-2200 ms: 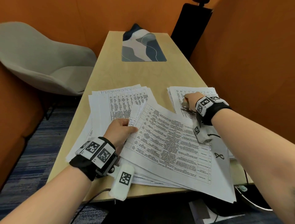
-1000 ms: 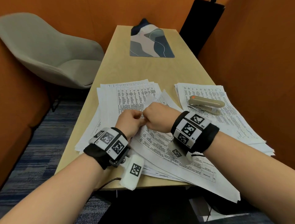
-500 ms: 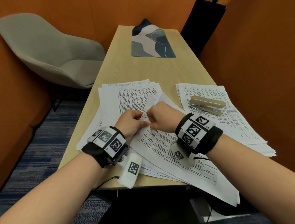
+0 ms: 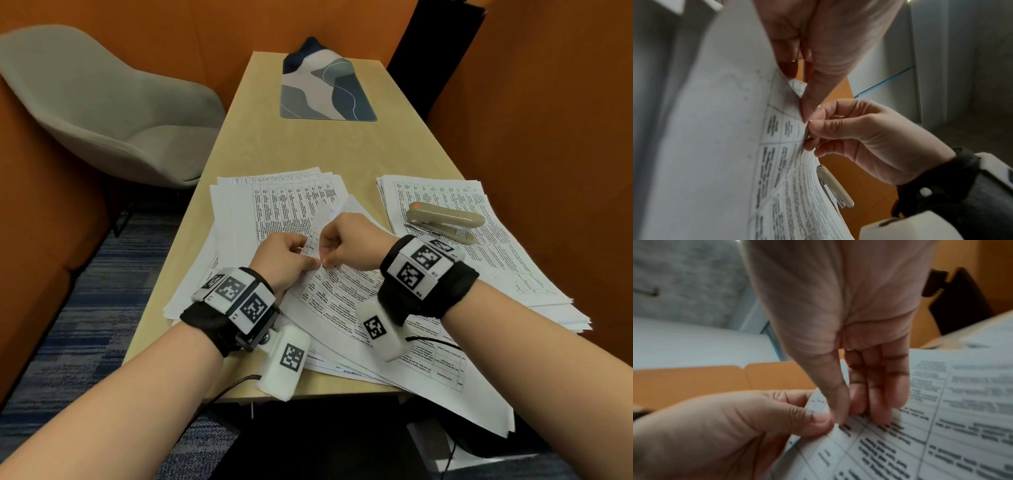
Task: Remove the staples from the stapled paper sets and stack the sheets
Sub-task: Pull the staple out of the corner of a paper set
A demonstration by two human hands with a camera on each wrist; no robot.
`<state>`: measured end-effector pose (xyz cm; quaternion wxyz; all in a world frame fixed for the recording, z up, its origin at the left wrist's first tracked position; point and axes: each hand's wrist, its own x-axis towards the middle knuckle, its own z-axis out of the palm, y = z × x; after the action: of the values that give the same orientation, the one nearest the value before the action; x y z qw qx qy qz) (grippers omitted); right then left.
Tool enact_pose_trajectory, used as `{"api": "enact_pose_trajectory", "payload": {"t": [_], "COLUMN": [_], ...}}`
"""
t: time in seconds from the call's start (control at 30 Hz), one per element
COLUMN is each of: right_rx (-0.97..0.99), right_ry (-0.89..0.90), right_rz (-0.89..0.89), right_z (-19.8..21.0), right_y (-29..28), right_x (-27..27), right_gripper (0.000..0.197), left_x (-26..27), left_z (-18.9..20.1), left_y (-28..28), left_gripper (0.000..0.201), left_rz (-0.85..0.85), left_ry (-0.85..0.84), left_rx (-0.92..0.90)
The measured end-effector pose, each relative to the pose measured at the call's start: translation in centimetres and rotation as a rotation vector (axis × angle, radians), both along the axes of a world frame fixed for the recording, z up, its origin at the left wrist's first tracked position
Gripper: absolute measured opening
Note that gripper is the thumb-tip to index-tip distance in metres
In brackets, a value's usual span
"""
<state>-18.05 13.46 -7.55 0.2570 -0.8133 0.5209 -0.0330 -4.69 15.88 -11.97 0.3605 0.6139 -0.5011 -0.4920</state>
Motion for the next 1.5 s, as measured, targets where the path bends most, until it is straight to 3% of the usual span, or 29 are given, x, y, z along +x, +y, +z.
{"api": "enact_pose_trajectory", "payload": {"t": [0.1,0.2,0.27,0.3,0.43,0.53,0.6,0.7,0.83,0.9,1.0,1.1,1.2,1.27,1.37,1.5], "right_rx": [0.145,0.277,0.328,0.307,0.108,0.041,-0.034,-0.106,-0.176,-0.235,-0.285,-0.293,-0.132,0.021,0.179,0.313], "right_ry": [-0.131,-0.251,-0.280,-0.262,-0.130,-0.068,0.000,0.017,-0.036,-0.043,0.006,0.053,0.152,0.228,0.267,0.288], "right_rz": [-0.048,-0.029,0.005,0.006,0.013,0.011,0.009,-0.021,-0.201,-0.335,-0.643,-0.988,-1.227,-1.285,-1.330,-1.314], "right_z": [0.0,0.0,0.0,0.0,0.0,0.2,0.3,0.9,2.3,3.2,4.2,3.5,0.4,-2.8,-7.1,-10.8], "right_y": [-0.4,-0.4,-0.2,-0.1,0.1,0.2,0.5,1.4,3.7,5.4,8.6,12.2,14.4,14.7,14.4,13.4], "right_x": [-0.4,-0.8,-0.6,-0.3,0.7,0.4,-0.1,-1.7,-6.8,-10.8,-18.3,-25.6,-30.6,-32.7,-34.5,-36.3], "right_gripper": [0.026,0.025,0.022,0.022,0.025,0.014,0.003,0.004,0.006,0.006,0.008,0.009,0.007,0.008,0.024,0.026], "left_x": [0.1,0.1,0.0,0.1,0.5,0.8,0.9,0.8,0.4,0.3,0.0,0.1,1.3,1.8,2.5,4.3], "left_z": [-0.1,-0.3,-0.4,-0.3,-0.5,-0.6,-0.7,-0.6,-0.6,-0.4,-0.5,-1.1,-2.3,-3.1,-4.8,-8.4], "left_y": [0.0,-0.1,-0.1,0.0,-0.2,-0.2,-0.1,0.1,0.2,0.3,0.2,0.0,-1.1,-1.8,-3.4,-6.0], "left_gripper": [0.047,0.054,0.034,0.022,0.034,0.007,0.022,0.024,0.019,0.027,0.030,0.017,0.007,0.011,0.012,0.036], "left_rz": [0.000,0.008,0.016,0.017,0.003,-0.033,-0.032,-0.031,-0.047,-0.055,-0.085,-0.087,-0.095,-0.094,-0.070,-0.047], "left_ry": [0.001,-0.007,-0.026,-0.040,0.005,0.056,0.079,0.083,0.074,0.064,0.066,0.019,-0.073,-0.125,-0.174,-0.191], "left_rx": [0.006,-0.005,-0.036,-0.036,-0.037,-0.039,-0.029,-0.016,-0.017,-0.013,-0.045,-0.086,-0.095,-0.070,-0.040,-0.006]}}
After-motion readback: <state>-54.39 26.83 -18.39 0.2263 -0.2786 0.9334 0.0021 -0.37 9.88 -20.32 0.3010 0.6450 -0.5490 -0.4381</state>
